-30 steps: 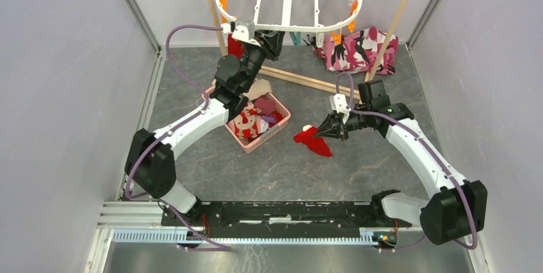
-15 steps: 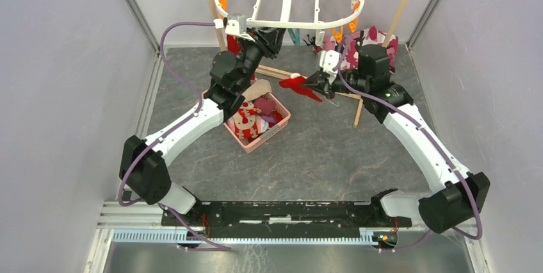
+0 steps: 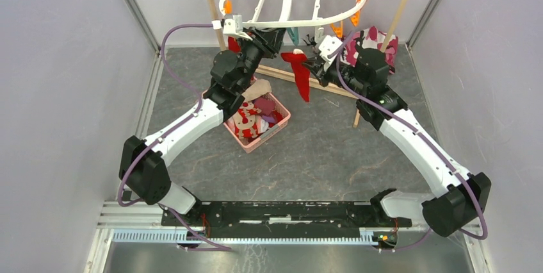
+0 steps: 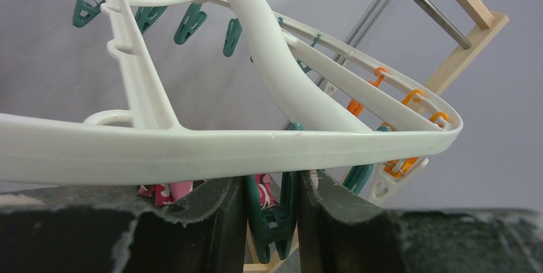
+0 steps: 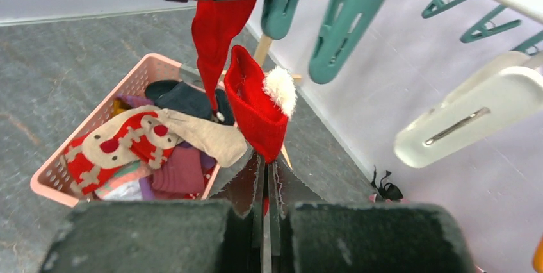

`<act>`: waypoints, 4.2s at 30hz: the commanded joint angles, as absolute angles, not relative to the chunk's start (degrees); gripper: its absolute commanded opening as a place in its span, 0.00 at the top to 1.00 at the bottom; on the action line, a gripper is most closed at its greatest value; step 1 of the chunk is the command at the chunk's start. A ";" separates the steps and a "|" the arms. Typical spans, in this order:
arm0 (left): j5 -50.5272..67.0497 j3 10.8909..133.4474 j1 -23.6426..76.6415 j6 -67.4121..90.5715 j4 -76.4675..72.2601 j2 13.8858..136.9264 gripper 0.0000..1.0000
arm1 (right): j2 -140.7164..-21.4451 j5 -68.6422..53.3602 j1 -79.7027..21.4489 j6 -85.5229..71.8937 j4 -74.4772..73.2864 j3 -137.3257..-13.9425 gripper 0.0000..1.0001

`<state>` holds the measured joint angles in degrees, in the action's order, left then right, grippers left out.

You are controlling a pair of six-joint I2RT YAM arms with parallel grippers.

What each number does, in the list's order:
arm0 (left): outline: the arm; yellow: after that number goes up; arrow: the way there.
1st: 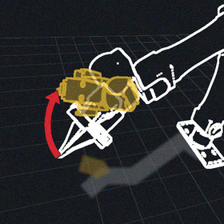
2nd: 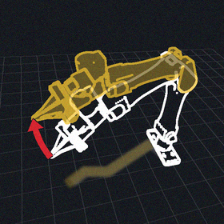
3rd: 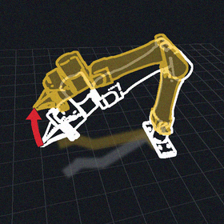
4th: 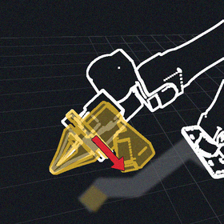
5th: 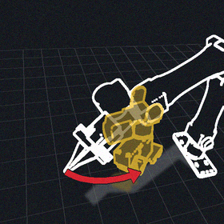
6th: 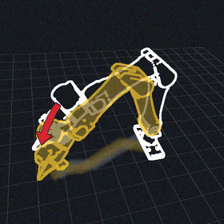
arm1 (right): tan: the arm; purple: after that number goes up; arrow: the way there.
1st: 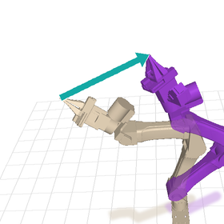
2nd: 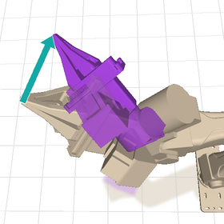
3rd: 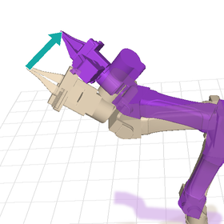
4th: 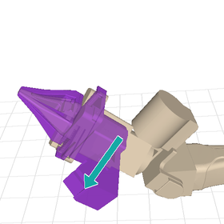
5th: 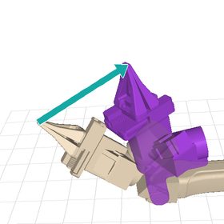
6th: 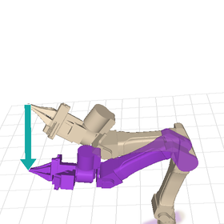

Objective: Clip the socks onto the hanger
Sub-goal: Clamp the sock onto the hanger.

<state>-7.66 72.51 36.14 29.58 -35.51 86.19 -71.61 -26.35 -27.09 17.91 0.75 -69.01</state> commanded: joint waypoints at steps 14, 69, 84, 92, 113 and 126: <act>-10.34 75.63 36.12 35.93 -34.55 84.54 0.90 | -72.37 -14.68 -29.43 10.42 6.85 -69.43 1.00; -12.42 74.68 37.00 38.45 -33.04 85.61 0.90 | -75.57 -5.51 -32.18 9.27 5.17 -74.66 1.00; -12.72 74.44 37.00 38.67 -32.61 85.76 0.90 | -75.32 -6.55 -32.26 8.66 5.01 -75.06 1.00; -13.13 74.28 37.07 39.52 -32.43 86.55 0.90 | -75.49 -7.47 -32.82 8.53 5.04 -75.14 1.00; -18.02 76.61 38.19 41.55 -26.14 86.62 0.91 | -75.87 1.20 -37.48 16.34 2.58 -75.90 1.00; -18.34 76.55 38.49 41.40 -25.75 86.03 0.91 | -74.75 6.15 -38.21 18.99 4.92 -74.45 1.00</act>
<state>-16.45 74.63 38.35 39.22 -25.76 86.63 -75.83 4.67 -37.93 17.82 2.50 -74.04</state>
